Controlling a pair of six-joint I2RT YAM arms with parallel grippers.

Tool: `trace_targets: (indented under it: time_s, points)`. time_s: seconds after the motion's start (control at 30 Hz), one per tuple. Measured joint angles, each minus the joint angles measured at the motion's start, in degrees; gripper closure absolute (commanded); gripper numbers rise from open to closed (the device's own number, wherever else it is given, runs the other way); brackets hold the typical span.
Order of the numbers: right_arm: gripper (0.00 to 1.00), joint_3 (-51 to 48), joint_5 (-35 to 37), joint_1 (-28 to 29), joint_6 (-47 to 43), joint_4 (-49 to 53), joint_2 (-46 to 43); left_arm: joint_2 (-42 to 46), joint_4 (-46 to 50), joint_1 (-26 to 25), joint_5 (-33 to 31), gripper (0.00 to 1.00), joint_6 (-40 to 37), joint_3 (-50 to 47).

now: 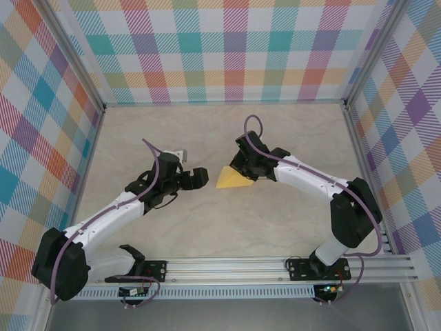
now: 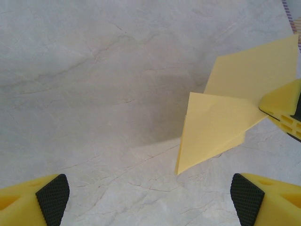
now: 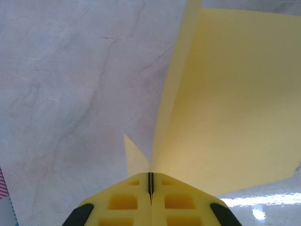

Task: Fold a paper plane with a square sheet of paper (pick it up from the middle)
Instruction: Fourth fold the wing at the center of the table.

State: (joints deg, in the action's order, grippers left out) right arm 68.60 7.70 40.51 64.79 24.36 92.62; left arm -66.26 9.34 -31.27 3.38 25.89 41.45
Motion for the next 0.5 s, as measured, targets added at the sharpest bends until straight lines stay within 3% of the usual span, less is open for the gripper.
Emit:
trace_targets:
  time_s: [0.27, 0.5]
  points:
    - [1.0, 0.7, -4.1, 0.3, 6.3, -1.4, 8.6, -4.9, -8.0, -2.9, 0.3, 0.18, -7.9, -2.7]
    - [1.0, 0.5, -6.3, 0.6, 11.4, -1.6, 9.3, -9.1, -19.7, -5.7, 1.1, 0.21, -16.6, -9.5]
